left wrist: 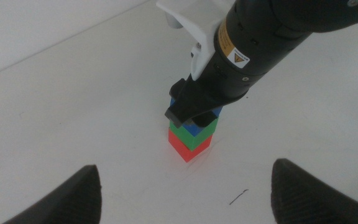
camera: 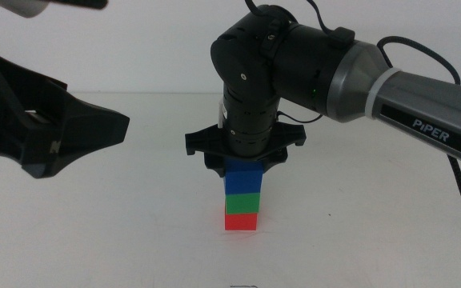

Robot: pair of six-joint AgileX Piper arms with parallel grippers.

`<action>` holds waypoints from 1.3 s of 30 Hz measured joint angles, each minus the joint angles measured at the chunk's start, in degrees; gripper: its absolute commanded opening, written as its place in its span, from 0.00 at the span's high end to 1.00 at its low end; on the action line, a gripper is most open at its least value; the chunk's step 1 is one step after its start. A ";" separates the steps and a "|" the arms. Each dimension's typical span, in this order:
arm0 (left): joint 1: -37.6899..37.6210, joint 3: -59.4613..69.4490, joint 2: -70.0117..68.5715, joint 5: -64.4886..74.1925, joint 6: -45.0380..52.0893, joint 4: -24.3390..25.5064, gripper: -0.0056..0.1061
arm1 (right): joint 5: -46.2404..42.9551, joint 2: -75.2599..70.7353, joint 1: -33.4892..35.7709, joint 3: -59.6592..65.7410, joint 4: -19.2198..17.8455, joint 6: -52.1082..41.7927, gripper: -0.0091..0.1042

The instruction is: Stack red cubes first, then green, then blue cubes in a specific spot.

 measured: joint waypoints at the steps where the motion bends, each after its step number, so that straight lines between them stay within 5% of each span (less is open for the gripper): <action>1: 0.00 0.00 0.00 0.00 0.00 0.00 0.11 | 0.00 0.06 0.00 0.00 0.00 0.00 0.39; 7: 0.00 0.00 0.00 0.00 0.00 0.00 0.11 | 0.00 0.36 0.00 0.00 0.00 0.00 0.27; 23: 0.00 0.00 0.00 0.00 0.00 0.00 0.11 | 0.72 -16.14 -4.98 -2.29 0.72 -13.71 0.27; 30: 0.00 0.00 0.00 0.00 0.00 0.00 0.11 | -1.14 -31.96 -13.79 6.45 6.17 -30.86 0.27; 39: 0.00 0.00 0.00 0.00 0.00 0.00 0.11 | -12.57 -52.97 -33.13 26.60 7.62 -34.12 0.27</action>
